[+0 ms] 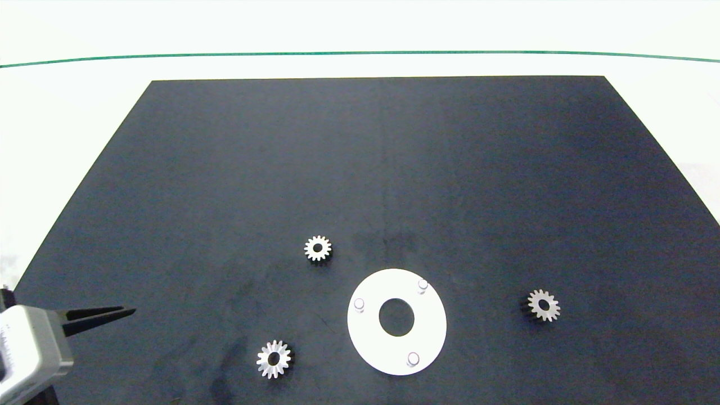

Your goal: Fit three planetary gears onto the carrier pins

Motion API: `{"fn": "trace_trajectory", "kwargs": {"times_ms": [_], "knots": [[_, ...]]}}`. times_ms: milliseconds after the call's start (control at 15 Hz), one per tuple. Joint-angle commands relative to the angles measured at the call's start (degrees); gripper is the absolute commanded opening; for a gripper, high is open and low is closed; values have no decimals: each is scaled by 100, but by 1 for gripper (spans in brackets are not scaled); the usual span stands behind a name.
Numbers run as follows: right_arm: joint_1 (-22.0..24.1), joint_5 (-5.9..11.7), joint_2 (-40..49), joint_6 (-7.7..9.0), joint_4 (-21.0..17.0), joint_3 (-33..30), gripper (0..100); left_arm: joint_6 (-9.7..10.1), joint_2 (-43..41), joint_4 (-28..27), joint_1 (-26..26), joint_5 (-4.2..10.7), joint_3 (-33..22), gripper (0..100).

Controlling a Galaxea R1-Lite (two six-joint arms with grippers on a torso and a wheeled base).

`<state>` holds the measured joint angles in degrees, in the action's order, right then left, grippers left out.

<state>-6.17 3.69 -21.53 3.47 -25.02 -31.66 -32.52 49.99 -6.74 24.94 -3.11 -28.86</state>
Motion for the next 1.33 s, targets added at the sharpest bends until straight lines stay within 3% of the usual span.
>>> {"fn": "trace_trajectory", "kwargs": {"times_ms": [67,400,600,667,733,800,1000,1333], "knots": [[-7,0,-44,4,-3,46,100,124,441,59,441,38,55,100],[-34,-18,-124,4,14,55,100,493,722,375,1004,65,91,100],[-34,-9,-106,22,5,160,100,554,1250,1342,1294,91,521,100],[-34,-9,-106,22,14,186,100,545,1443,1720,1399,276,592,100],[-34,-9,-115,22,14,213,100,563,1592,1896,1593,557,592,100],[-42,-9,-124,22,5,222,100,563,1751,1957,1742,680,574,100],[-165,-9,-115,22,14,248,100,581,2014,1984,1795,698,600,100],[-209,-9,-159,22,23,301,100,625,2594,2467,1769,689,609,100]]}}
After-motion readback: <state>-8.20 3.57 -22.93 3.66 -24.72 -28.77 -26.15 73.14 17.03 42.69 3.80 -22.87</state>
